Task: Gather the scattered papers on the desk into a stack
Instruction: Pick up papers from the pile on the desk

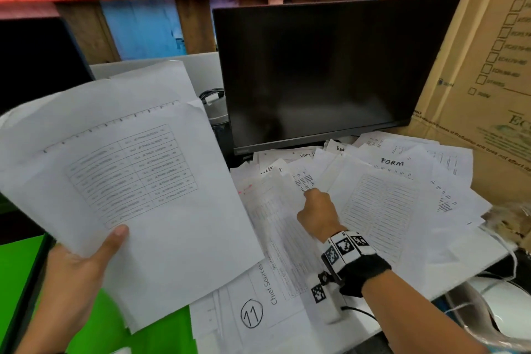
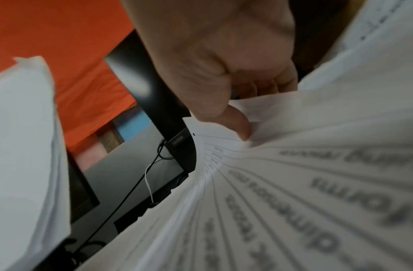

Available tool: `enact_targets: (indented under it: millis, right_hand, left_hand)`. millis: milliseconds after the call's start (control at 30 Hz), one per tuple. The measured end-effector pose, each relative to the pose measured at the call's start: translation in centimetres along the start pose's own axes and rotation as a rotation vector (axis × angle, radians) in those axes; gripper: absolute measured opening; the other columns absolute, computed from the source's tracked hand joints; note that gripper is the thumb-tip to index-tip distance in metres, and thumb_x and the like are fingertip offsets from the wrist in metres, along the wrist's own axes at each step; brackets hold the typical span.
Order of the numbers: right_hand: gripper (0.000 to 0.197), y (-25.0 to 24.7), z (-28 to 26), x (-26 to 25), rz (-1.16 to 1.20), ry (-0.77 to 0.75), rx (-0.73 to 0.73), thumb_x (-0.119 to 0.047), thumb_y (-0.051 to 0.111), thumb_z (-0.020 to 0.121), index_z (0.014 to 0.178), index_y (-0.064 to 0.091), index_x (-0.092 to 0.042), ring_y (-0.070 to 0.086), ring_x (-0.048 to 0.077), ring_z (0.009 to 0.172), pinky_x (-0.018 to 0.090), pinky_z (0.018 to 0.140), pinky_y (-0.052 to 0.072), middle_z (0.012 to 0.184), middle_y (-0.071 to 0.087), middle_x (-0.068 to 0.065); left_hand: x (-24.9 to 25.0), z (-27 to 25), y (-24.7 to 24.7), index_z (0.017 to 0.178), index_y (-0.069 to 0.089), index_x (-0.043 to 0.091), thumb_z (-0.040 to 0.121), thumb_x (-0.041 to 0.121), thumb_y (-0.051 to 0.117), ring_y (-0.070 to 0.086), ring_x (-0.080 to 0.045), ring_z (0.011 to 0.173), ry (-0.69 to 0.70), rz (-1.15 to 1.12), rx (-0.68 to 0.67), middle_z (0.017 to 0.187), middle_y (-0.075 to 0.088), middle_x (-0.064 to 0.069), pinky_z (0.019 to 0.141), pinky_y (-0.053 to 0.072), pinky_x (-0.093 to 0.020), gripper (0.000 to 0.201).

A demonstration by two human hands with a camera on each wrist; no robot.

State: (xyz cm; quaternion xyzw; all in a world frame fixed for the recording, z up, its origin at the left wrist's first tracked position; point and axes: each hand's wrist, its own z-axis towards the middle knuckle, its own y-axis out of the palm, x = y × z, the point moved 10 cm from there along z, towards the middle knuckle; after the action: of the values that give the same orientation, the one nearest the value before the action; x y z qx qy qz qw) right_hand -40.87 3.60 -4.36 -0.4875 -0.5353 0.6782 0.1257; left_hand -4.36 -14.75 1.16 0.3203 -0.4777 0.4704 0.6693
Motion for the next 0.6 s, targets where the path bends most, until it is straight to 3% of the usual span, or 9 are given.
enact_targets:
  millis: [100, 167, 233, 333, 400, 433, 533, 600]
  right_hand:
    - [0.027, -1.8, -0.8, -1.4, -0.077, -0.105, 0.105, 0.008, 0.052, 0.084, 0.105, 0.062, -0.006, 0.062, 0.026, 0.085, 0.028, 0.069, 0.048, 0.1, 0.064, 0.011]
    - [0.043, -2.7, -1.2, -2.5, -0.081, -0.183, 0.163, 0.007, 0.056, 0.086, 0.126, 0.055, -0.008, 0.063, 0.025, 0.094, 0.029, 0.075, 0.05, 0.11, 0.064, 0.011]
    - [0.052, -3.2, -1.1, -2.8, 0.068, -0.203, 0.165, 0.007, 0.059, 0.086, 0.134, 0.046, -0.009, 0.062, 0.024, 0.096, 0.03, 0.08, 0.054, 0.114, 0.062, 0.01]
    - [0.043, -2.3, 0.5, -1.8, 0.266, -0.095, 0.049, 0.005, 0.058, 0.088, 0.129, 0.047, -0.002, 0.059, 0.021, 0.091, 0.026, 0.077, 0.051, 0.116, 0.06, 0.012]
    - [0.026, -1.3, 1.0, -1.3, 0.142, -0.032, -0.011, 0.001, 0.056, 0.088, 0.115, 0.056, 0.002, 0.057, 0.023, 0.088, 0.026, 0.075, 0.05, 0.114, 0.06, 0.017]
    - [0.025, -0.6, 1.0, -0.9, 0.061, 0.003, -0.039, -0.001, 0.056, 0.088, 0.113, 0.057, 0.002, 0.056, 0.027, 0.094, 0.029, 0.08, 0.051, 0.118, 0.056, 0.019]
    - [0.035, 1.5, 0.4, -0.5, -0.199, 0.052, -0.102, -0.015, 0.058, 0.089, 0.122, 0.052, -0.005, 0.042, 0.034, 0.119, 0.038, 0.095, 0.044, 0.128, 0.041, 0.018]
    - [0.031, 2.1, 0.3, -1.0, -0.216, 0.032, -0.094, -0.016, 0.059, 0.089, 0.118, 0.054, -0.006, 0.047, 0.032, 0.115, 0.039, 0.093, 0.045, 0.123, 0.048, 0.016]
  left_hand:
    - [-1.2, 0.3, -0.4, 0.093, 0.066, 0.023, 0.087, 0.004, 0.066, 0.067, 0.005, 0.088, -0.034, -0.01, 0.0, 0.087, 0.074, 0.017, 0.068, 0.052, -0.006, 0.02]
    - [-1.4, 0.2, 0.1, 0.096, 0.066, 0.021, 0.086, 0.002, 0.065, 0.068, 0.007, 0.083, -0.057, -0.042, -0.016, 0.099, 0.07, 0.009, 0.07, 0.053, -0.008, 0.021]
    - [-1.2, 0.0, 0.8, 0.101, 0.068, 0.02, 0.081, 0.007, 0.067, 0.069, -0.001, 0.095, -0.076, -0.06, -0.028, 0.105, 0.073, 0.003, 0.081, 0.055, -0.015, 0.023]
    - [-2.0, -0.3, 0.9, 0.115, 0.067, 0.019, 0.074, 0.018, 0.077, 0.066, -0.016, 0.111, -0.131, -0.142, -0.06, 0.12, 0.071, 0.002, 0.094, 0.052, -0.031, 0.042]
    - [-2.2, -0.5, 0.8, 0.117, 0.068, 0.019, 0.073, 0.02, 0.08, 0.065, -0.017, 0.113, -0.154, -0.178, -0.064, 0.123, 0.069, 0.001, 0.096, 0.05, -0.034, 0.045]
    - [-2.2, -0.6, 0.7, 0.117, 0.067, 0.019, 0.075, 0.017, 0.076, 0.064, -0.018, 0.115, -0.157, -0.196, -0.067, 0.124, 0.069, 0.001, 0.097, 0.05, -0.036, 0.042]
    - [-2.9, -0.8, 0.1, 0.116, 0.067, 0.018, 0.076, 0.014, 0.07, 0.062, -0.023, 0.118, -0.183, -0.217, -0.067, 0.122, 0.07, 0.0, 0.095, 0.05, -0.038, 0.04]
    - [-3.3, -0.8, -0.4, 0.113, 0.069, 0.021, 0.073, 0.018, 0.078, 0.064, -0.021, 0.115, -0.197, -0.198, -0.071, 0.121, 0.071, 0.001, 0.094, 0.051, -0.035, 0.04]
